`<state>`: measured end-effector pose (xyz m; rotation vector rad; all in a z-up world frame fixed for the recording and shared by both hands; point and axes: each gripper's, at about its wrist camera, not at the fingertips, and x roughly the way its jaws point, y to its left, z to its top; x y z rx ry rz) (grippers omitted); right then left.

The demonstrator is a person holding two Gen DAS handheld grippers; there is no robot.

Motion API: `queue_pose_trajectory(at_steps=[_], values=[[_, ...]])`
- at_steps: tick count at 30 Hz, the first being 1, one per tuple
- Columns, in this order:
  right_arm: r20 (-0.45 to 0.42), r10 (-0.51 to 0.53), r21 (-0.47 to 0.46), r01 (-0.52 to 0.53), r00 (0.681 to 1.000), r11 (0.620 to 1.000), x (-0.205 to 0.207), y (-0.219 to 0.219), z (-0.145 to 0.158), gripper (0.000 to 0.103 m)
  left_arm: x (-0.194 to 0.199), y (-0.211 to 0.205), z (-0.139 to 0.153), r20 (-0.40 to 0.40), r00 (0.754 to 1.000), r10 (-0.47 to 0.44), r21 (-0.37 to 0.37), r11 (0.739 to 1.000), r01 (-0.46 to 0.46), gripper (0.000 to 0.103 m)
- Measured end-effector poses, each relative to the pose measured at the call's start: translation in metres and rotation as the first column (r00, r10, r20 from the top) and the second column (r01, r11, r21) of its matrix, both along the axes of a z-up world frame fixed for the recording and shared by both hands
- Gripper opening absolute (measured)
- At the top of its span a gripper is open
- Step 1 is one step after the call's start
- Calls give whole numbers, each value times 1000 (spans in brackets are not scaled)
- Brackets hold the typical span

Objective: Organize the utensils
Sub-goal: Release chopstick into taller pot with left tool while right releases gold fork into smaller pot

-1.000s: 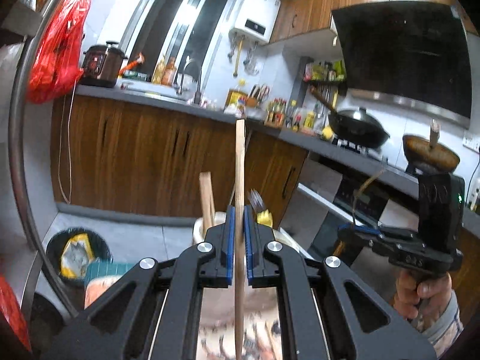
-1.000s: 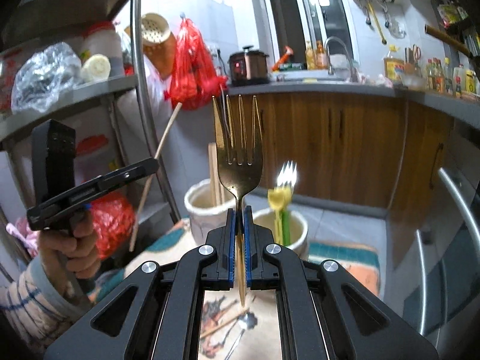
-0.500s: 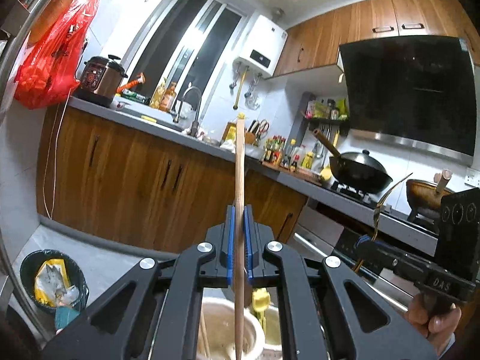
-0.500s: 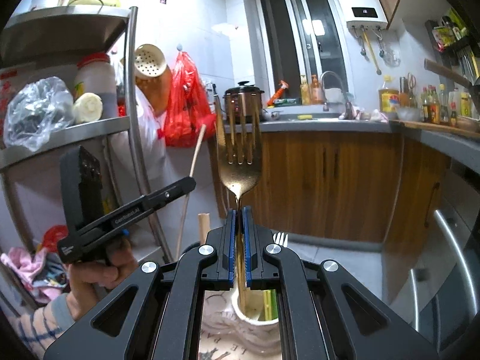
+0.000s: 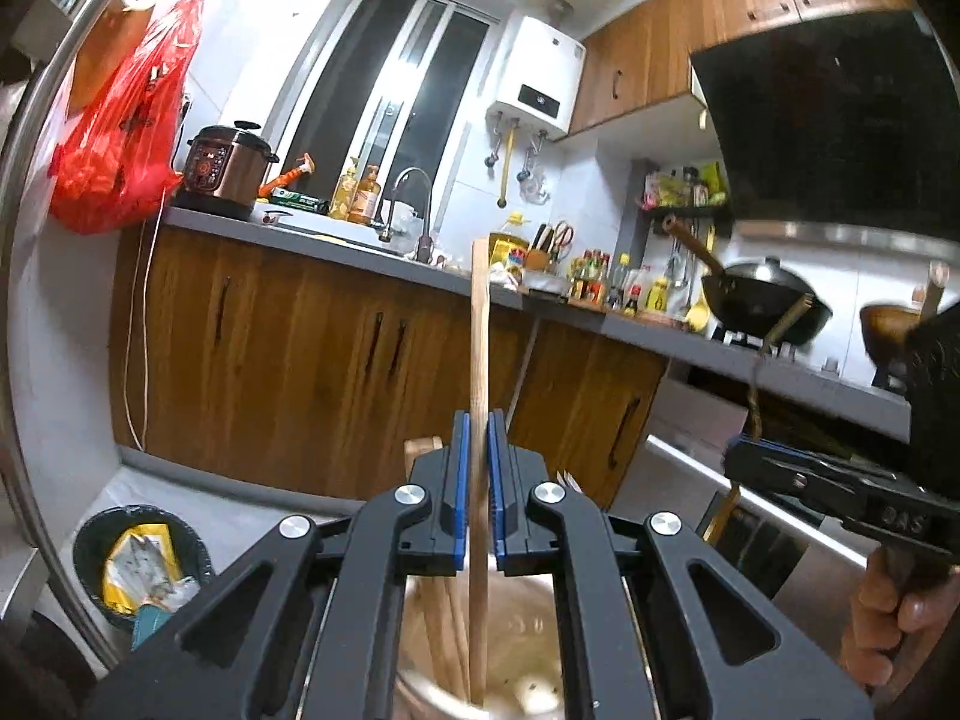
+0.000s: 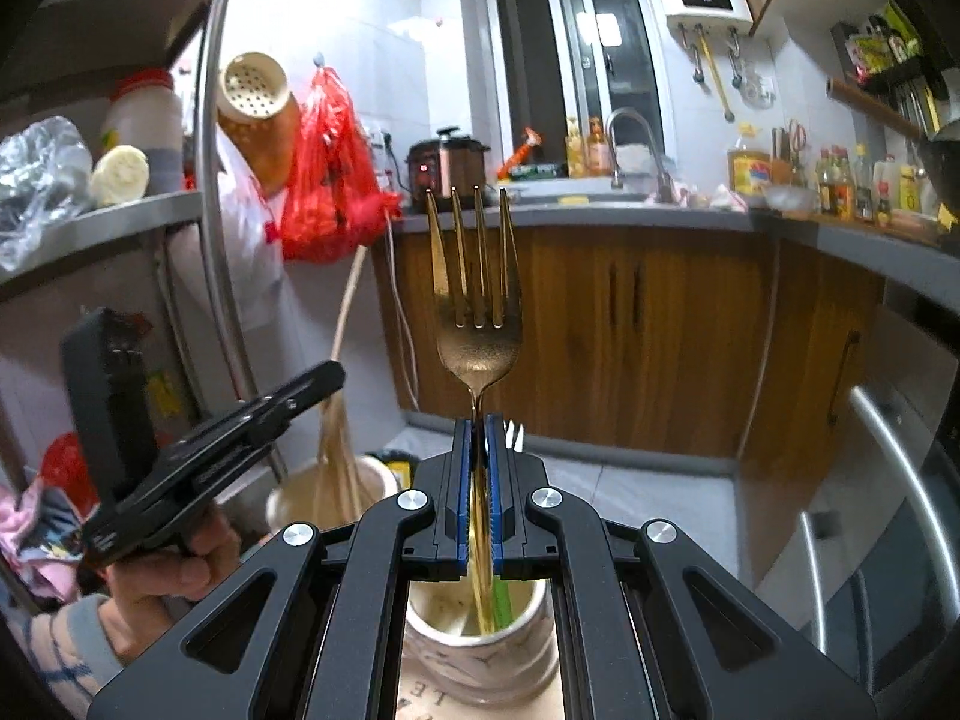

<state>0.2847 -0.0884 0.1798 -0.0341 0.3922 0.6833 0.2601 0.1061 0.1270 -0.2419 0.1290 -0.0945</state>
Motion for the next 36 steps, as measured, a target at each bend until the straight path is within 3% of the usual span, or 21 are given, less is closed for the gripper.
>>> queue_pose_trajectory(at_steps=[13,25,36], values=[[-107,8,-54,-14,994,998,18,16,-42,6,-14,-13,-21,-87,991,102,127,988,-90,6],[-127,-3,-16,1,992,1000,26,17,-49,6,-12,-15,-20,-109,987,116,129,986,-101,8],[-109,6,-30,-9,994,999,13,16,-49,21,-31,-15,-11,-74,994,83,117,990,-74,50]])
